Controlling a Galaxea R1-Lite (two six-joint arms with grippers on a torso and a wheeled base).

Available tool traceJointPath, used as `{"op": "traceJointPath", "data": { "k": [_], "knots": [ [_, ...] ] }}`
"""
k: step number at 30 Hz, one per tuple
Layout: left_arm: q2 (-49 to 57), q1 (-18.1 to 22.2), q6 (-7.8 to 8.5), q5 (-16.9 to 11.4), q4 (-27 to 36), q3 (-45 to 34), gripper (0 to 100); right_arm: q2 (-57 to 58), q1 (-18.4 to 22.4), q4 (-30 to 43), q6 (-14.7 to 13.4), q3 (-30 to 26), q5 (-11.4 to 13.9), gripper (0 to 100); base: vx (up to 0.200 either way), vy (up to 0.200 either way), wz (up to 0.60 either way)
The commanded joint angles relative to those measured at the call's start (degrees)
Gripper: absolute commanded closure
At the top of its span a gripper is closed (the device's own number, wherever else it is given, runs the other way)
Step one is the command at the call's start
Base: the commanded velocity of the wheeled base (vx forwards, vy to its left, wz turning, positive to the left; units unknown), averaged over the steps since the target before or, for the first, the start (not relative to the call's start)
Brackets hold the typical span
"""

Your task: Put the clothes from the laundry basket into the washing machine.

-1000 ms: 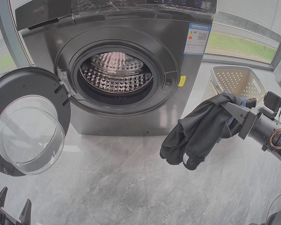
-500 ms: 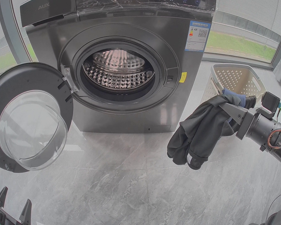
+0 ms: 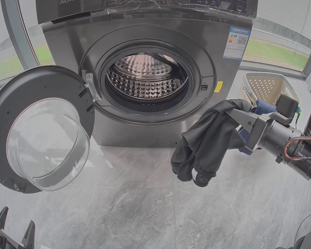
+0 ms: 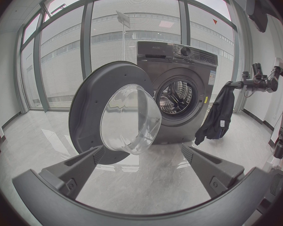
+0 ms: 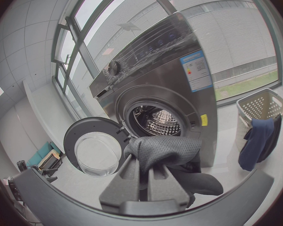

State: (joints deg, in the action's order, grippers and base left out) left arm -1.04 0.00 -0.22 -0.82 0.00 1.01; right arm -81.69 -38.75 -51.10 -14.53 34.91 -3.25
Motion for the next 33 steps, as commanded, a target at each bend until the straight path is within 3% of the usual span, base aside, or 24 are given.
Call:
{"op": "traceJointPath", "data": {
  "k": [1, 7, 10, 11, 12, 15, 16, 18, 21, 23, 33],
  "knots": [
    [1.04, 0.09, 0.40, -0.15, -0.09, -1.01, 0, -6.38, -2.12, -2.25, -0.59, 3.93, -0.26, 100, 0.000, 0.000, 0.00],
    [1.04, 0.18, 0.57, -0.15, -1.23, -0.92, 0, -14.73, -2.99, -11.65, -1.29, 8.15, -1.93, 100, 0.000, 0.000, 0.00],
    [-0.46, 0.79, -0.13, -1.12, -9.67, 5.23, 0, -17.63, -4.14, -13.94, -1.46, 10.26, -2.55, 100, 0.000, 0.000, 0.00],
    [-3.36, 0.79, 0.22, -3.84, -9.76, 7.95, 0, -18.77, -4.58, -14.11, -1.99, 11.49, -2.63, 100, 0.000, 0.000, 0.00],
    [-4.15, 0.70, 0.31, -4.72, -9.58, 8.39, 0, -19.03, -4.66, -14.11, -2.17, 11.84, -2.63, 100, 0.000, 0.000, 0.00],
    [-14.96, 0.09, -0.13, -16.23, -7.56, 9.45, 0, -22.55, -6.77, -14.64, -3.93, 17.12, -2.99, 100, 0.000, 0.000, 0.00],
    [-16.54, 0.09, -0.13, -17.55, -7.73, 9.36, 0, -22.81, -6.95, -14.90, -4.10, 17.64, -3.07, 100, 0.000, 0.000, 0.00],
    [-23.84, 0.18, -0.22, -23.00, -8.53, 9.89, 0, -24.57, -7.65, -16.84, -4.80, 20.02, -3.60, 100, 0.000, 0.000, 0.00],
    [-32.45, -0.44, 0.66, -27.22, -13.18, 10.24, 0, -26.24, -8.27, -17.89, -4.89, 21.69, -2.90, 100, 0.000, 0.000, 0.00],
    [-37.99, -2.02, 1.10, -28.71, -17.49, 10.24, 0, -27.47, -8.27, -17.80, -4.98, 23.18, -2.46, 100, 0.000, 0.000, 0.00],
    [-59.34, -12.57, 0.92, -28.80, -32.78, 10.77, 0, -31.07, -8.27, -16.84, -4.80, 28.37, -1.84, 100, 0.000, 0.000, 0.00]
  ]
}}
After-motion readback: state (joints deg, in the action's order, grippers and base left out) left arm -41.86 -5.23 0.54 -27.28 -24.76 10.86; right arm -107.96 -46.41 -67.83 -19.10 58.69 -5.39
